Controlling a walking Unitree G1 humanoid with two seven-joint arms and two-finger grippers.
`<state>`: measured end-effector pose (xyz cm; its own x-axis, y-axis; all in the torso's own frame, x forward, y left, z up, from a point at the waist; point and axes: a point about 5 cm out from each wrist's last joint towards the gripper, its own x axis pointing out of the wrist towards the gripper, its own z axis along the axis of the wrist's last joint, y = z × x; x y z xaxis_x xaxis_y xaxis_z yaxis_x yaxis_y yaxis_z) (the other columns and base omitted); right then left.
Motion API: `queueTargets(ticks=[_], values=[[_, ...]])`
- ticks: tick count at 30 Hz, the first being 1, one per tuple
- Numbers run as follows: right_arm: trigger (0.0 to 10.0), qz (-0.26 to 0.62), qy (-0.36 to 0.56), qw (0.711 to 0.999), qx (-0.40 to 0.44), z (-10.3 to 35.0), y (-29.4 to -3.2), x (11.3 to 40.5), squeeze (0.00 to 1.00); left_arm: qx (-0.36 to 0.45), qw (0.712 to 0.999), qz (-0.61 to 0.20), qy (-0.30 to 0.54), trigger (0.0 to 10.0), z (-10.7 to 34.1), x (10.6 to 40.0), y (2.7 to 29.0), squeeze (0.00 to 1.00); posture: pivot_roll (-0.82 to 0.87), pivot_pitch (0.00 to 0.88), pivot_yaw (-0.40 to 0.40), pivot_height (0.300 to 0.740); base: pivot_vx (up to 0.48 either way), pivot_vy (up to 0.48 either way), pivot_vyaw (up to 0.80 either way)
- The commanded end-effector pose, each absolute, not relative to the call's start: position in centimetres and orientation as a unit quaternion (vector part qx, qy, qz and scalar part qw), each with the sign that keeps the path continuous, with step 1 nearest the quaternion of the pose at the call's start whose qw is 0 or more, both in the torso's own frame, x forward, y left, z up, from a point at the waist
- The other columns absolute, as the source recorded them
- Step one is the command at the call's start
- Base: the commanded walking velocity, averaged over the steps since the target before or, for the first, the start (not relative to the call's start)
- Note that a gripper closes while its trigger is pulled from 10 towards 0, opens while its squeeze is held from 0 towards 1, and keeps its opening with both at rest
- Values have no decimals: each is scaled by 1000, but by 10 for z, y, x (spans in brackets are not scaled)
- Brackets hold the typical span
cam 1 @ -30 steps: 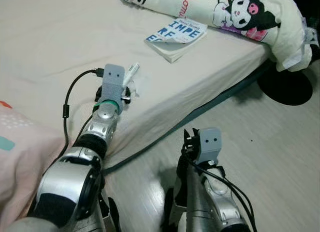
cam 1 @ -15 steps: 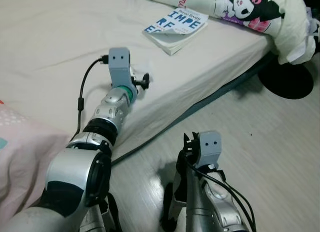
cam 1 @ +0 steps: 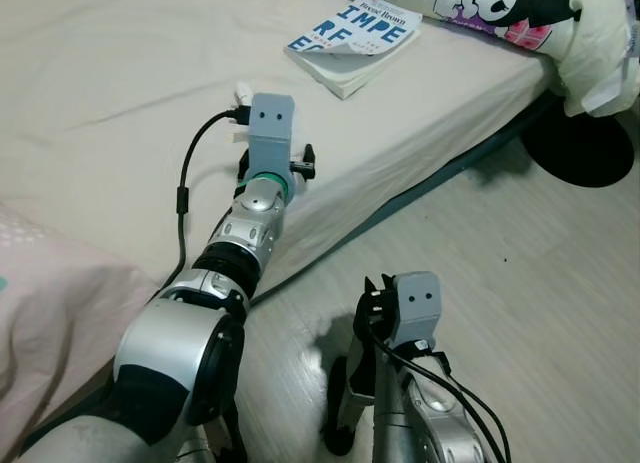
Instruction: Clean up the room
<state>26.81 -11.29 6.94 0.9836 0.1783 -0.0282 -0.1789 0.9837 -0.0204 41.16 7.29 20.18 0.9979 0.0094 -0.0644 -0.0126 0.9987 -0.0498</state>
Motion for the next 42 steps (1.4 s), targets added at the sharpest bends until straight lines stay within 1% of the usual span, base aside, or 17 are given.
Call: queueTargets(ticks=[1,2,3,4,15,16,42], values=[[10000,92,38,995,-11,60,-110,260,0,-34,998,26,48,10000,193,410,73,0,-83,430,68,520,0,0,0],[10000,92,38,995,-11,60,-110,260,0,-34,998,26,48,10000,193,410,73,0,-83,430,68,520,0,0,0],[10000,93,41,995,-9,59,-108,259,0,-25,997,52,52,10000,192,409,76,0,-87,438,70,520,0,0,0],[10000,94,41,995,-8,59,-107,258,0,-22,996,60,56,10000,190,409,77,0,-87,438,70,520,0,0,0],[10000,96,46,994,-7,58,-104,254,0,-21,994,75,82,10000,175,403,70,0,-96,450,69,520,0,0,0],[10000,95,48,994,-7,58,-106,253,0,-26,994,70,83,0,173,402,67,0,-99,451,70,520,0,0,0],[10000,98,56,994,-10,57,-104,254,0,-46,994,87,55,0,186,404,67,0,-93,437,69,520,0,0,0]])
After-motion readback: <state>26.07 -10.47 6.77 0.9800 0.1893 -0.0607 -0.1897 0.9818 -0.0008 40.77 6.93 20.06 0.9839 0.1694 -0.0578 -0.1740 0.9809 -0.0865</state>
